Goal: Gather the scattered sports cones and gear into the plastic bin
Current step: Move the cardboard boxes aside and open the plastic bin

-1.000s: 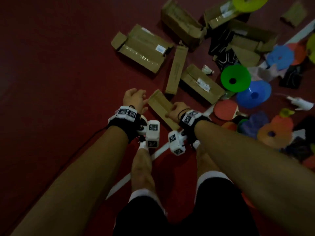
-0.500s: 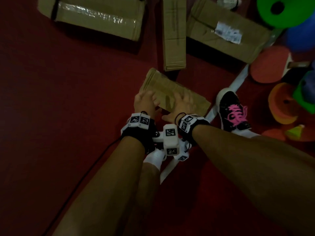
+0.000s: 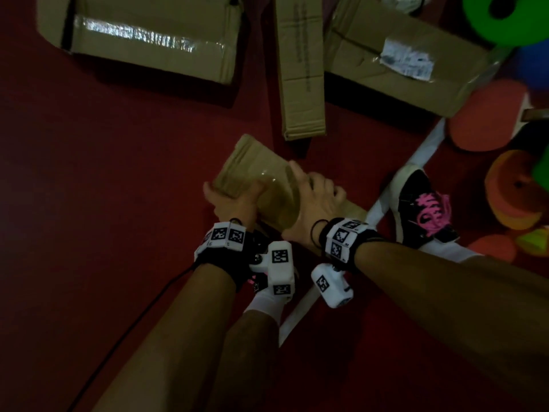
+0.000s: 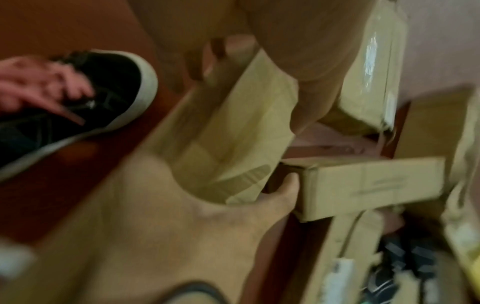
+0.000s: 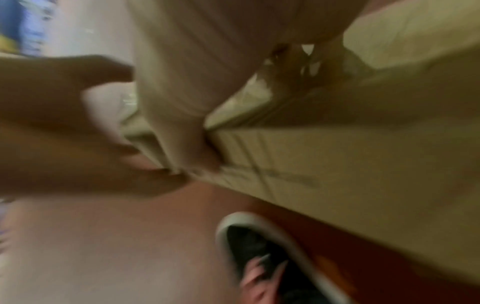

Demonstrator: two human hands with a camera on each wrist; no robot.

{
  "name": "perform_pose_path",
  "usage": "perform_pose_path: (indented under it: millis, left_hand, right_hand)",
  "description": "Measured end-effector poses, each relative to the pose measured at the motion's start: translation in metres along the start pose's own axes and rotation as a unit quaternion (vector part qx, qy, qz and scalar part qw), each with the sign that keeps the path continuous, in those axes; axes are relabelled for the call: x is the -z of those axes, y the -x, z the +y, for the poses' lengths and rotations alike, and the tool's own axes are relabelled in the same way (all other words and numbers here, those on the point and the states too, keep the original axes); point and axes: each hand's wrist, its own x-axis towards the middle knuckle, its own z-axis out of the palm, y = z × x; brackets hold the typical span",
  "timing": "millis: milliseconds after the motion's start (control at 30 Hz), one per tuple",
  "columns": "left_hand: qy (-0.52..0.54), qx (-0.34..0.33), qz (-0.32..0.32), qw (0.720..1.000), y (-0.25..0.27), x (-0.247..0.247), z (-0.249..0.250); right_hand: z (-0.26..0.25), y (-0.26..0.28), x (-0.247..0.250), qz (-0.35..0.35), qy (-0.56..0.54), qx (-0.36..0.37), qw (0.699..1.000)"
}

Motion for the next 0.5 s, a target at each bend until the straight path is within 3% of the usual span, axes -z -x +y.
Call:
perform_pose_path:
  millis: [100, 233, 300, 400, 500]
  left_hand:
    - [0.055, 0.022, -0.008, 0.998, 0.030, 0.010, 0.013]
    - [0.069, -0.074, 0.043, 0.994, 0.050, 0.031, 0.041]
    - [0.101, -0.097, 0.053, 0.989, 0.045, 0.038, 0.057]
    - [0.131, -0.126, 0.077, 0.980, 0.030, 0.045, 0.075]
    - [0.129, -0.141, 0.092, 0.977, 0.016, 0.047, 0.084]
  right_hand:
    - [-0.025, 0.021, 0.027, 0.029, -0.078, 0.024, 0.996]
    - [-0.055, 0.016, 0.069, 0.022, -0.203, 0.050, 0.978]
    - [-0.064, -0.002, 0.085, 0.073, -0.235, 0.041, 0.968]
    - [-0.073, -0.046, 0.105, 0.170, -0.245, -0.057, 0.953]
    - [-0.070, -0.091, 0.117, 0.193, -0.261, -0.147, 0.934]
